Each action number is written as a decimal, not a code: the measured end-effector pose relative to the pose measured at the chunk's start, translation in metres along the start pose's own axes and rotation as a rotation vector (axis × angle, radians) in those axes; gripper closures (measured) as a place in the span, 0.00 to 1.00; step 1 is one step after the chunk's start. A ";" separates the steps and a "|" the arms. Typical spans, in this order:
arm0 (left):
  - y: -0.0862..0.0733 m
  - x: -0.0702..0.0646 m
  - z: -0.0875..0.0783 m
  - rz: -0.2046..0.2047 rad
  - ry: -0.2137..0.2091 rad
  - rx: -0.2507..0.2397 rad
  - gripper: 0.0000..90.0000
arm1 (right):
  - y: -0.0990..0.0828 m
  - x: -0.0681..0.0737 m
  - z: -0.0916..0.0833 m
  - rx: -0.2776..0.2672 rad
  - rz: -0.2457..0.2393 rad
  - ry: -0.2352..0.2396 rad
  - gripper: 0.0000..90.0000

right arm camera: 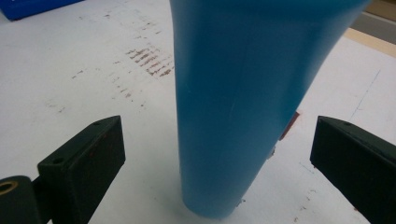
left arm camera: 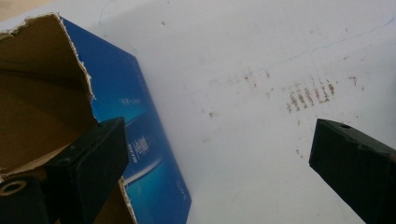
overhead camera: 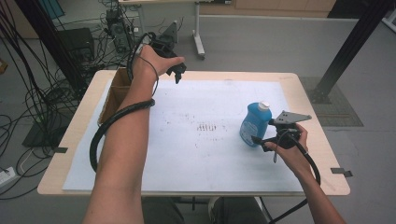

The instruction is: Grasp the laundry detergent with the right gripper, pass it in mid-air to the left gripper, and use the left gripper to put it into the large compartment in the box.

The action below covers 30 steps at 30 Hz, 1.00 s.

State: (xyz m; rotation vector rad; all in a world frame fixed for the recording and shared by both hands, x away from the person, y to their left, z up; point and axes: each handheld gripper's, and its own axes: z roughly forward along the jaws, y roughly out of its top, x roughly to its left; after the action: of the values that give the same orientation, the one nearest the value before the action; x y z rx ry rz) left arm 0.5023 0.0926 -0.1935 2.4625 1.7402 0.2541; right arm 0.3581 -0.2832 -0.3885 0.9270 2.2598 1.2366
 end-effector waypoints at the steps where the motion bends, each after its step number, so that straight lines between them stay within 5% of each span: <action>1: 0.000 0.000 0.000 0.001 -0.001 -0.001 0.06 | 0.000 0.000 0.001 -0.001 0.000 -0.005 0.03; 30: -0.003 0.005 0.003 0.002 -0.005 0.002 0.06 | -0.004 0.011 0.015 -0.061 0.057 -0.126 0.02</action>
State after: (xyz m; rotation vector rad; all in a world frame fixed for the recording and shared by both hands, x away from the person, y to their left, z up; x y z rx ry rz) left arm 0.5018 0.0981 -0.1962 2.4636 1.7372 0.2459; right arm 0.3588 -0.2682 -0.4000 1.0239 2.0996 1.2286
